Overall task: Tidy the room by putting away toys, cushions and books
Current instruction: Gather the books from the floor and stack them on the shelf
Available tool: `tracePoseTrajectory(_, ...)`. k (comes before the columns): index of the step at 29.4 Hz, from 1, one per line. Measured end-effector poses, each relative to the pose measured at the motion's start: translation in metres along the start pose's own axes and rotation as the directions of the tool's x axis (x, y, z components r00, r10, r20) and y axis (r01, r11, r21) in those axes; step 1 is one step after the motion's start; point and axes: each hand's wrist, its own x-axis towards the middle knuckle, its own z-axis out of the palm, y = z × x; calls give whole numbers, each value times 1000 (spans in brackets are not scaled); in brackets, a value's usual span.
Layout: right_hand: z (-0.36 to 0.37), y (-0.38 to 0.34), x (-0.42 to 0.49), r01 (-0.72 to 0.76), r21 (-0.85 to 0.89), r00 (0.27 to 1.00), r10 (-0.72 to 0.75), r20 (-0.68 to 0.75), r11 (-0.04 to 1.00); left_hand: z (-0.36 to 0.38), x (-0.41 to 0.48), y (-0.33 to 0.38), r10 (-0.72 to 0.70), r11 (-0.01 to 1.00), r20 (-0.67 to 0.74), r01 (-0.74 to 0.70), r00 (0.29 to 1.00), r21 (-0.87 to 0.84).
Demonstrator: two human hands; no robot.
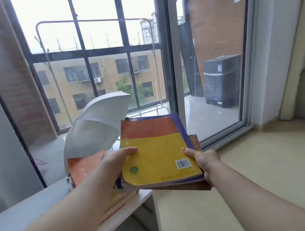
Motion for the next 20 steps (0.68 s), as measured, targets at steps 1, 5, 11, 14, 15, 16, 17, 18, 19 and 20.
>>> tracePoseTrajectory(1, 14, -3, -1, 1, -8, 1000, -1, 21, 1000, -13, -2, 1, 7, 1000, -19, -7, 1000, -11)
tracePoseTrajectory(5, 80, -9, -2, 7, -77, 988, 5, 155, 997, -77, 10, 1, 22, 997, -218, -39, 976, -72)
tracePoseTrajectory(11, 154, 14, 0, 164, -290, 935, -55, 350, 943, -149, 52, -18, 64, 994, -453, -16, 889, 110)
tracePoseTrajectory(14, 186, 38, 1, 263, -445, 882, -26, 471, 856, -163, 67, -45, 213, 872, -285, -50, 935, 487)
tracePoseTrajectory(15, 191, 44, 4, 311, -500, 871, -32, 490, 808, -160, 72, -53, 214, 776, -181, -55, 960, 629)
tracePoseTrajectory(16, 196, 48, 6, 349, -528, 865, -50, 499, 774, -156, 75, -58, 209, 674, -121, -53, 970, 737)
tracePoseTrajectory(17, 198, 49, 5, 378, -535, 861, -74, 504, 755, -151, 75, -59, 211, 583, -90, -51, 973, 811)
tracePoseTrajectory(18, 201, 49, 9, 388, -537, 857, -78, 510, 749, -146, 77, -57, 199, 517, -88, -29, 976, 855)
tracePoseTrajectory(19, 204, 50, 13, 382, -542, 855, -63, 515, 748, -141, 79, -57, 197, 459, -103, 1, 975, 889)
tracePoseTrajectory(20, 205, 48, 14, 379, -542, 853, -56, 519, 750, -139, 75, -54, 199, 400, -122, 33, 972, 916)
